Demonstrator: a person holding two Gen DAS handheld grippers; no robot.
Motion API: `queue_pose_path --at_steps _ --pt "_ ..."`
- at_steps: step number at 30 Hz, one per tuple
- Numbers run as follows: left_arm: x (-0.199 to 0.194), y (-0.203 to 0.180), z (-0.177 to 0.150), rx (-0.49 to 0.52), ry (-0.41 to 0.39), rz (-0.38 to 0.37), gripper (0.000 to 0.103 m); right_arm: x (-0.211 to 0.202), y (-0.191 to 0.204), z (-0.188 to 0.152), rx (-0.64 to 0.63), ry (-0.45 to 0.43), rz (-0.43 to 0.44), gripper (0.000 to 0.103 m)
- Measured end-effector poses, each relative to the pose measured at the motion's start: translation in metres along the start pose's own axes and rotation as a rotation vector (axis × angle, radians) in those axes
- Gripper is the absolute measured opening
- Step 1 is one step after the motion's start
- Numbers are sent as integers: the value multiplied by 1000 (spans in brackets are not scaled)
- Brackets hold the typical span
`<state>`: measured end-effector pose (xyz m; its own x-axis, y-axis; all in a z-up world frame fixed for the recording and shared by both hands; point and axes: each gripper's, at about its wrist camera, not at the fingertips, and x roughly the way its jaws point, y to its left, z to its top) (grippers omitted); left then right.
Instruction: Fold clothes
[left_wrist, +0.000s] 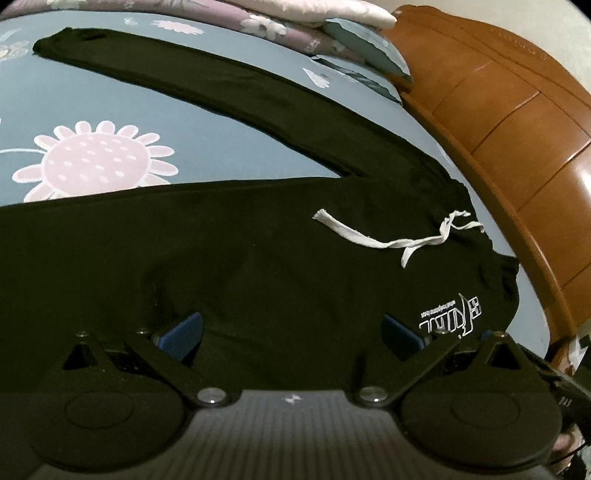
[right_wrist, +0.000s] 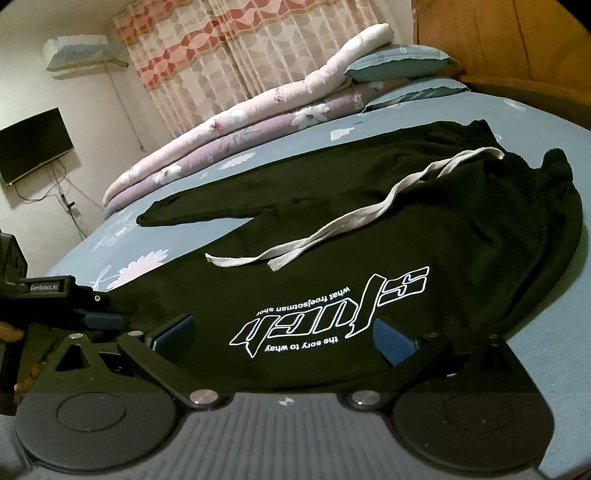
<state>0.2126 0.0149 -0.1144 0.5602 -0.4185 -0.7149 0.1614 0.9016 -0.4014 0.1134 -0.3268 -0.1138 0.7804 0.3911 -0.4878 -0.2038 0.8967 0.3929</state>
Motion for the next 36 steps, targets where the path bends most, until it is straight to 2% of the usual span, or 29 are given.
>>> queue_pose_path --at_steps 4,12,19,21,28,32,36 --pt "-1 -14 -6 31 -1 47 102 0 -3 1 17 -2 8 103" --pt "-3 -37 -21 95 5 57 102 -2 -4 1 26 -9 12 103" --pt "15 -52 -8 146 6 85 102 -4 -7 1 45 -15 23 103" --pt "22 -55 -6 166 -1 115 102 -3 -8 1 52 -11 26 103" --pt "41 -59 3 183 0 127 102 -3 -11 2 74 -8 39 103" --pt "35 -68 11 169 -8 96 102 -2 -16 3 103 -7 50 103" --pt "28 -87 9 216 -13 44 102 0 -21 3 139 -4 59 103"
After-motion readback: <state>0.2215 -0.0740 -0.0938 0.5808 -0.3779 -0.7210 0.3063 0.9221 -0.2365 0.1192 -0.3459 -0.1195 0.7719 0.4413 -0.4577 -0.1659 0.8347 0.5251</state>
